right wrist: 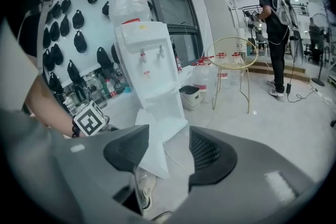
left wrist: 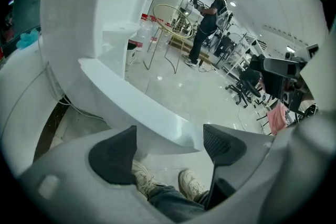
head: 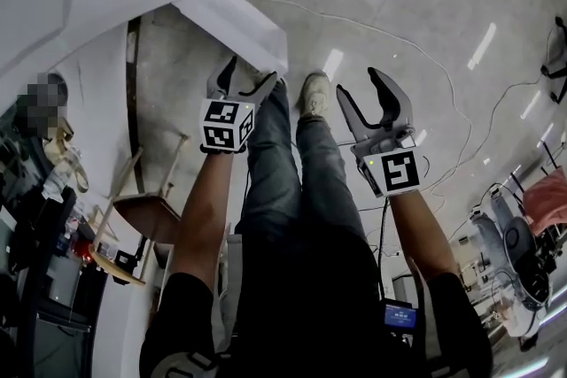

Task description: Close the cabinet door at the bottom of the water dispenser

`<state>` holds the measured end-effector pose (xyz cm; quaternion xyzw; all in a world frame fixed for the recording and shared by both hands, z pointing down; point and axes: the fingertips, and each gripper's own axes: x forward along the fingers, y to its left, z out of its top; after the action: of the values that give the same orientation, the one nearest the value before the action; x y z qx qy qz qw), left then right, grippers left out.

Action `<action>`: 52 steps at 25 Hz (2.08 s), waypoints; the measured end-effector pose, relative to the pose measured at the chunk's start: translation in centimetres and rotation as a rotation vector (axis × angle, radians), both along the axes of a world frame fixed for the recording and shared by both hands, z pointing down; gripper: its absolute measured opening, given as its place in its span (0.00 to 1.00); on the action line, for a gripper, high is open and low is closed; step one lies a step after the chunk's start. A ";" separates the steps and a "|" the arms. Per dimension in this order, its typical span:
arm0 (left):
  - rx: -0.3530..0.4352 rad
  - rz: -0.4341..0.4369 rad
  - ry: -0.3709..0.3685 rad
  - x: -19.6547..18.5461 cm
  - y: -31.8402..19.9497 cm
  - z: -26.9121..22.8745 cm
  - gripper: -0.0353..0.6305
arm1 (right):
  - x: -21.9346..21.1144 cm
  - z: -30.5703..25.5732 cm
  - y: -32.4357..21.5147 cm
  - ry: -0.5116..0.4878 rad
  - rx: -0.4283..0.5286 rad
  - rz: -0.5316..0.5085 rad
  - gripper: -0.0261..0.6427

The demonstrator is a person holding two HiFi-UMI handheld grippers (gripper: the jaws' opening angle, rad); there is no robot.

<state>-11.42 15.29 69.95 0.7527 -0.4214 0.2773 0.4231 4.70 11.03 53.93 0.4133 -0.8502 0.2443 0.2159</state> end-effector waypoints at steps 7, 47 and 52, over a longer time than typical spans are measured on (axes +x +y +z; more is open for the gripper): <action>-0.022 0.026 0.021 0.9 -1.0 0.1 0.67 | 0.1 -0.1 -0.4 0.003 -0.010 0.035 0.39; -0.022 0.257 0.115 4.4 -9.8 -1.5 0.63 | -0.6 -1.9 -6.7 0.039 0.009 0.261 0.36; -0.002 0.218 0.111 3.5 -12.1 -2.1 0.63 | -0.8 -1.9 -8.3 0.026 0.015 0.274 0.36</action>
<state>-7.90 3.22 67.88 0.8079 -0.3127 0.2800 0.4136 3.92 2.78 52.07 0.5301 -0.7848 0.2598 0.1886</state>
